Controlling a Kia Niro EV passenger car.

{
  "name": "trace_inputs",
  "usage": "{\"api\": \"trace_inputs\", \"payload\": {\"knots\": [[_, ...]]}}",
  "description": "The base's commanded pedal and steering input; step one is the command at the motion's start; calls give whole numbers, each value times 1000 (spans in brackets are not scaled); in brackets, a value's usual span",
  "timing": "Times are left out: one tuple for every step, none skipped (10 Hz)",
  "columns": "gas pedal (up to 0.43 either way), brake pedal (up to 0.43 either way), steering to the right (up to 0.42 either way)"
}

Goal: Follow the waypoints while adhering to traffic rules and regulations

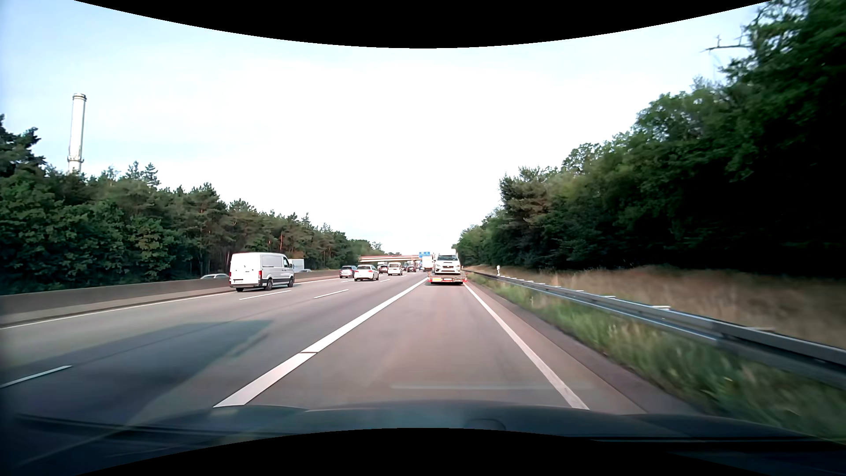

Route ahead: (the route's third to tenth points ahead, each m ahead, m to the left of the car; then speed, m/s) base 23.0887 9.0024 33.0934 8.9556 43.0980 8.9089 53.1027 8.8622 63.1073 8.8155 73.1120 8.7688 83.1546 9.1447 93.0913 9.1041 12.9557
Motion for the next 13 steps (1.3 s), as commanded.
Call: {"api": "trace_inputs", "payload": {"knots": [[79,0,-8],[79,0,-8],[79,0,-8],[79,0,-8],[79,0,-8],[79,0,-8],[79,0,-7],[79,0,-5],[79,0,-4],[79,0,-4],[79,0,-4],[79,0,-4],[79,0,-4]]}}
